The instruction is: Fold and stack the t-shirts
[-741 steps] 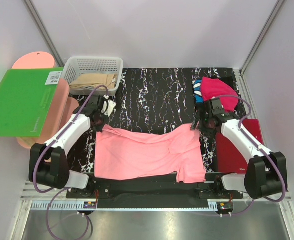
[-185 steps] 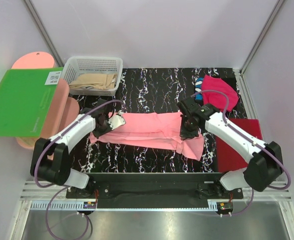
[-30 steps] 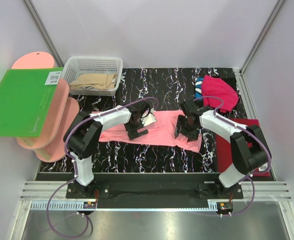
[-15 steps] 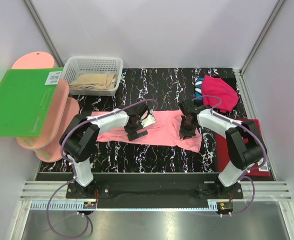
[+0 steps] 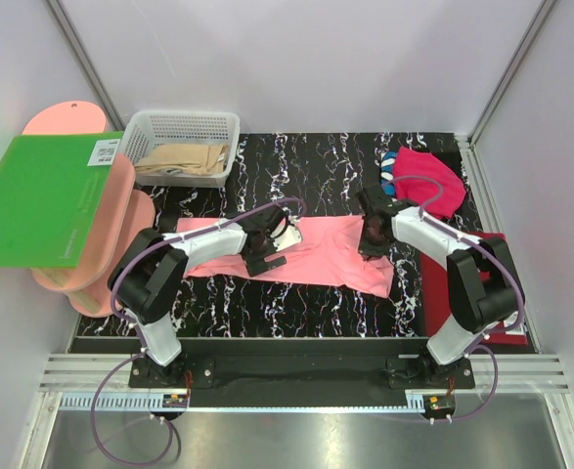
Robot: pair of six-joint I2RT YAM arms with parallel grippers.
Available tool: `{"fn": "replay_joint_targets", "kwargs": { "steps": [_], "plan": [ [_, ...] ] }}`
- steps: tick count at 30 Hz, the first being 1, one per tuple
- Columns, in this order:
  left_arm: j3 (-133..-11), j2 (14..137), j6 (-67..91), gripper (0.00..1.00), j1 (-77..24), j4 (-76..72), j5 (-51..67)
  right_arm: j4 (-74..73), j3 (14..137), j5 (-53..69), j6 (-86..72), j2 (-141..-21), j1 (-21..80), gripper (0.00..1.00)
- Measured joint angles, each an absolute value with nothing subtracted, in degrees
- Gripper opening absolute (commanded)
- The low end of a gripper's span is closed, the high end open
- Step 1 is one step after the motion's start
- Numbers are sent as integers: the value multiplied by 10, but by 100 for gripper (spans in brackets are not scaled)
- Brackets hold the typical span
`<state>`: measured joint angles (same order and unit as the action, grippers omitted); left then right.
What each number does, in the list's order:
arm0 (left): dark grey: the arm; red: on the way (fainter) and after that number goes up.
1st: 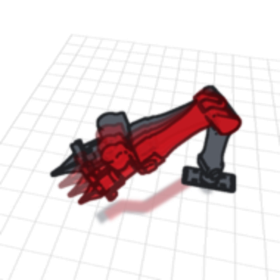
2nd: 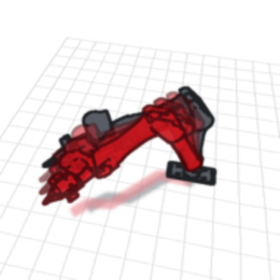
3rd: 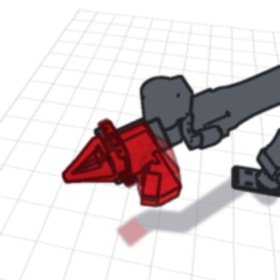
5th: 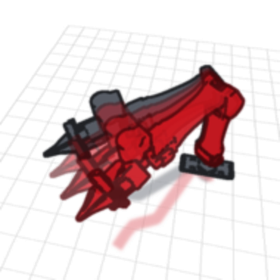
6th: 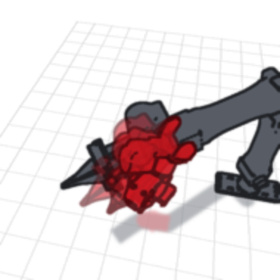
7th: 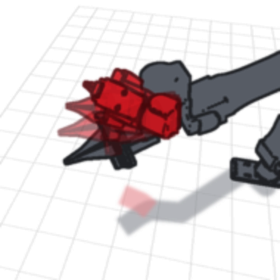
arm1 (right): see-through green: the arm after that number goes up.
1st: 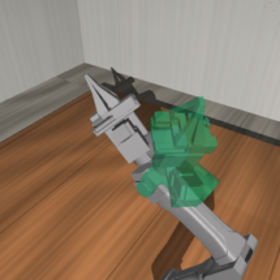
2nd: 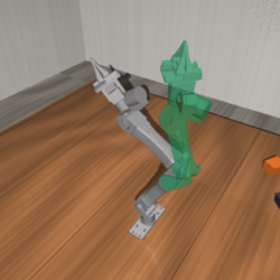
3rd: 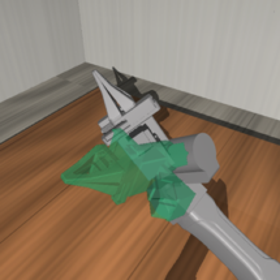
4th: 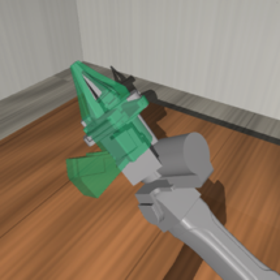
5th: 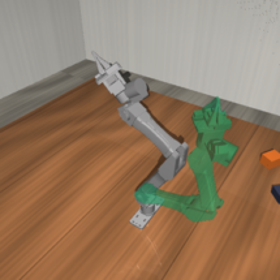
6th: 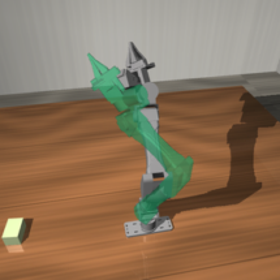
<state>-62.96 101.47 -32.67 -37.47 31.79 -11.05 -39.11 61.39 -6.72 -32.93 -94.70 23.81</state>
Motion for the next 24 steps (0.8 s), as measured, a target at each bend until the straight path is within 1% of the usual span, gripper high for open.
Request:
{"fn": "replay_joint_targets", "kwargs": {
  "steps": [4,9,13,14,15,16,17,20,24],
  "plan": [
    [-628,1013,-330,96,-375,316,-113,-401,632,-86,-313,-945,215,1],
    [-621,1008,-334,96,-375,308,-113,-417,665,-113,-291,-953,186,0],
    [-610,1000,-339,96,-375,298,-117,-420,697,-125,-278,-984,173,1],
    [-607,998,-340,96,-375,296,-118,-420,702,-127,-276,-993,171,3],
    [-604,995,-342,96,-375,293,-120,-421,709,-129,-273,-1005,170,8],
    [-601,994,-343,96,-375,292,-121,-420,712,-130,-272,-1014,169,33],
    [-599,992,-345,96,-375,290,-122,-422,716,-131,-271,-1025,169,40],
    [-595,988,-349,96,-375,288,-125,-433,726,-143,-268,-1058,168,50],
    [-594,987,-351,97,-374,289,-126,-465,748,-186,-269,-1093,167,56]
  ]
}}
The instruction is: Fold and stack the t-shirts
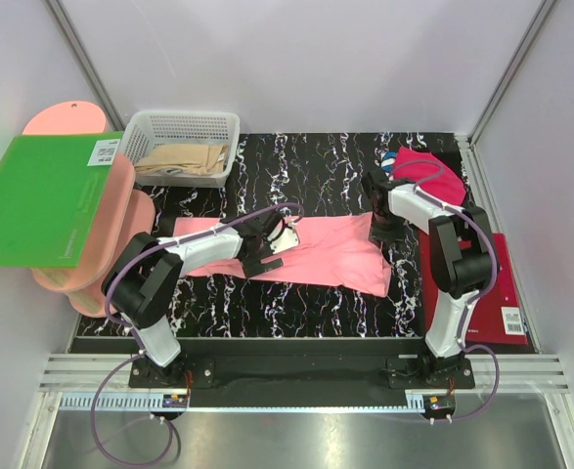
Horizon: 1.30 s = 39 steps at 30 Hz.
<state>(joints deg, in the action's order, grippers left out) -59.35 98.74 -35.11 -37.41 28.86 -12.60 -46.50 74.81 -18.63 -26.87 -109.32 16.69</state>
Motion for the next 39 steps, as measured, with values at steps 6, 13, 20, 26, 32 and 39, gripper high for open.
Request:
{"fn": "replay_joint_targets", "kwargs": {
  "steps": [6,13,20,26,32,39],
  "plan": [
    [-594,986,-349,97,-373,297,-123,-502,797,-227,-282,-1060,166,56],
    [-608,981,-325,98,-369,377,-56,-460,766,-22,-320,-904,206,56],
    [-612,935,-310,98,-369,425,-26,-390,627,99,-376,-929,277,53],
    [-615,902,-309,98,-357,439,-25,-385,583,96,-400,-962,274,52],
    [-601,888,-309,98,-333,440,-26,-374,583,66,-405,-982,272,47],
    [-533,826,-319,99,-294,447,-34,-380,581,67,-407,-989,231,45]
  ]
}}
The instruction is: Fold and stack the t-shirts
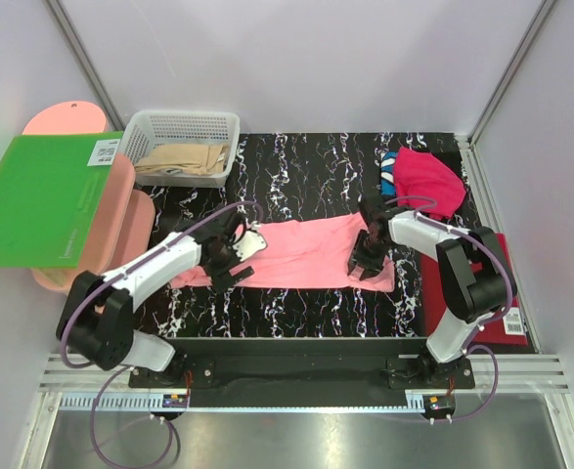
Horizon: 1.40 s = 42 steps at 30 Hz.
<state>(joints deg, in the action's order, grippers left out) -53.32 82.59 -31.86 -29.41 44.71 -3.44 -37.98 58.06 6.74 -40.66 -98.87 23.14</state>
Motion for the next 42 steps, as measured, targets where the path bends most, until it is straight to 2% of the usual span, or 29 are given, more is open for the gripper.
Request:
{"fn": "replay_joint_targets", "kwargs": {
  "steps": [6,16,23,25,34,38,42],
  "plan": [
    [-484,761,-349,99,-251,456,-48,-397,586,57,-391,-992,195,43],
    [-474,766,-394,96,-155,458,-49,-416,601,50,-373,-1005,194,37],
    [-476,791,-413,75,-119,452,-45,-416,597,40,-368,-999,194,31],
    [-476,800,-413,65,-119,448,-44,-415,595,38,-367,-997,194,29],
    [-488,830,-406,57,-119,434,-32,-414,591,34,-364,-994,193,27],
    [-492,835,-403,38,-119,430,-27,-413,590,34,-363,-993,193,26],
    [-492,843,-402,35,-119,430,-23,-413,589,32,-363,-992,193,25]
  ]
}}
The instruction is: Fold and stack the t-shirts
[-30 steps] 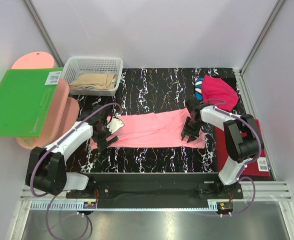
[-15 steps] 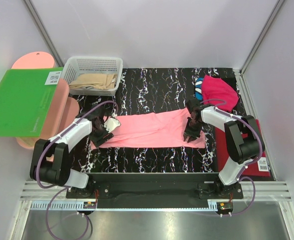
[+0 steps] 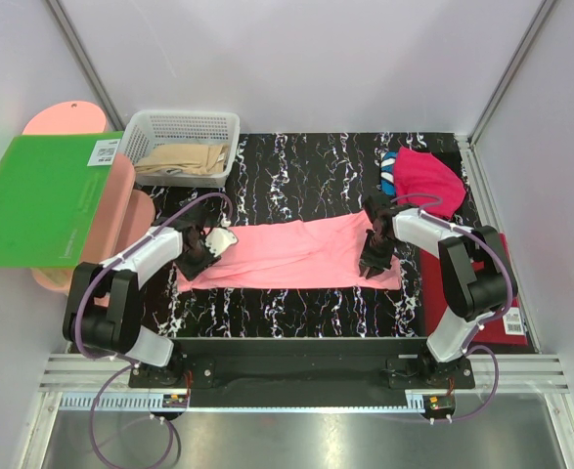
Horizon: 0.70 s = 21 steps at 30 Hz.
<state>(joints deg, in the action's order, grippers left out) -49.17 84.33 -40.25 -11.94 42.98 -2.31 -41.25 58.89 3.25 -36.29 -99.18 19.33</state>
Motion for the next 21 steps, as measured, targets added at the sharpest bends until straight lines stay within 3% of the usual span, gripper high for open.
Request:
{"fn": "replay_joint_targets", "kwargs": {
  "steps": [5,7,10,13,21],
  "plan": [
    [-492,846,-402,38,-119,430,-21,-413,589,32,-363,-992,193,24],
    [-491,846,-402,49,-120,430,-21,-413,589,31,-363,-992,193,24],
    [-491,846,-401,78,-122,433,-20,-413,589,31,-363,-992,193,23],
    [-491,845,-399,90,-123,436,-19,-414,589,31,-363,-992,193,23],
    [-491,800,-390,91,-126,441,-10,-414,589,30,-363,-991,193,21]
  ]
}}
